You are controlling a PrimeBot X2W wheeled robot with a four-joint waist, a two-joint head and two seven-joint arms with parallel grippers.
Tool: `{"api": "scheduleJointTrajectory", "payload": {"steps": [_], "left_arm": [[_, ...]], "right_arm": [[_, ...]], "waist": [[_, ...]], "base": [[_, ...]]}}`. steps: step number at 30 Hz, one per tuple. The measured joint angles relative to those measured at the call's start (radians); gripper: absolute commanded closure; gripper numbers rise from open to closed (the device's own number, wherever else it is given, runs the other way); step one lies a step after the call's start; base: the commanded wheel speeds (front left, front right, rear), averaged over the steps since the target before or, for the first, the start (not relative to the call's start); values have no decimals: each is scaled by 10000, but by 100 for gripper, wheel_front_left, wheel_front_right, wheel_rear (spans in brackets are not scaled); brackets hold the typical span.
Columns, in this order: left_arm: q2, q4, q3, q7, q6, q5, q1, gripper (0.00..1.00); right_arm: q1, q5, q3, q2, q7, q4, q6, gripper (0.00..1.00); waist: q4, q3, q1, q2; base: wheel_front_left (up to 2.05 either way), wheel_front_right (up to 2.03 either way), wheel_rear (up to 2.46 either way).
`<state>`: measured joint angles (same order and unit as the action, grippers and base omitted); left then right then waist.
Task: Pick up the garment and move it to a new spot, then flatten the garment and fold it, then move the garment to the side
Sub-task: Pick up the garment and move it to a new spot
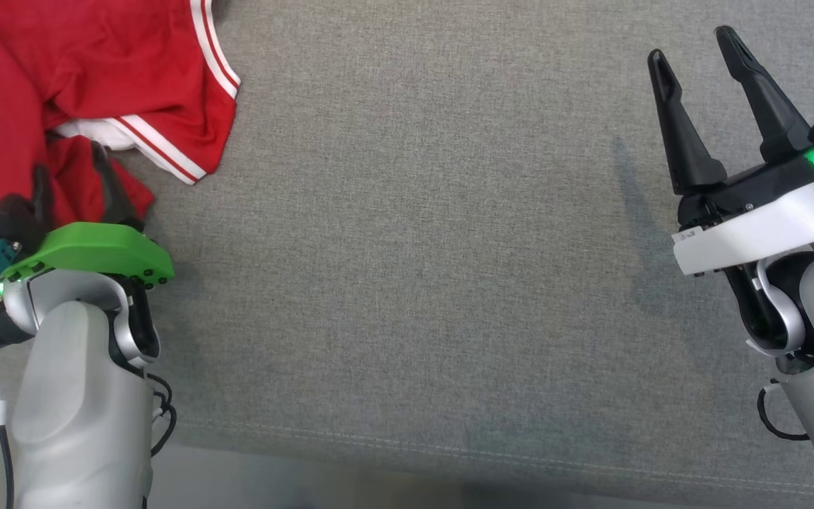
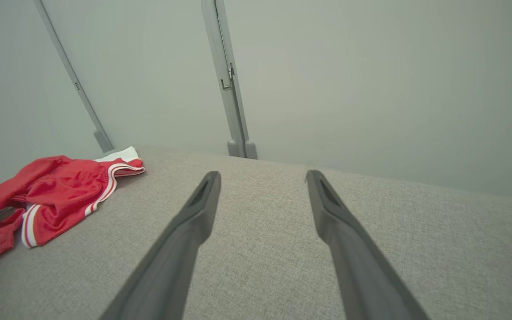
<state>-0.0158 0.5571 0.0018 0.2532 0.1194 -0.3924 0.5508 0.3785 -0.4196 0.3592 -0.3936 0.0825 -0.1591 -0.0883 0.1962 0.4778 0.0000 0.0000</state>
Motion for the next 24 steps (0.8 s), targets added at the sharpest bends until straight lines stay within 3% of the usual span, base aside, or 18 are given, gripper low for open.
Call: {"api": "scheduleJointTrajectory", "payload": {"steps": [5, 13, 15, 17, 24], "left_arm": [[2, 414, 901, 0, 0, 472, 314, 0], [15, 1166, 1425, 0, 0, 920, 629, 3], [15, 1306, 1563, 0, 0, 988, 692, 58], [15, 1423, 1649, 0, 0, 1076, 752, 100], [15, 1091, 1586, 0, 0, 1152, 1121, 100]], "right_arm": [[126, 0, 29, 2, -42, -167, 29, 0], [143, -2, 48, 2, -42, -167, 86, 0], [148, -2, 50, 4, -42, -167, 88, 0], [180, -4, 56, 10, -42, -167, 90, 0], [237, -19, 54, 17, 4, -111, 117, 0]], "waist": [[-97, 181, 0, 0], [-208, 327, 0, 0], [-233, 344, 0, 0], [-261, 357, 0, 0], [-332, 339, 0, 0]], "base": [[0, 0, 0], [0, 0, 0], [0, 0, 0], [0, 0, 0], [0, 0, 0]]}}
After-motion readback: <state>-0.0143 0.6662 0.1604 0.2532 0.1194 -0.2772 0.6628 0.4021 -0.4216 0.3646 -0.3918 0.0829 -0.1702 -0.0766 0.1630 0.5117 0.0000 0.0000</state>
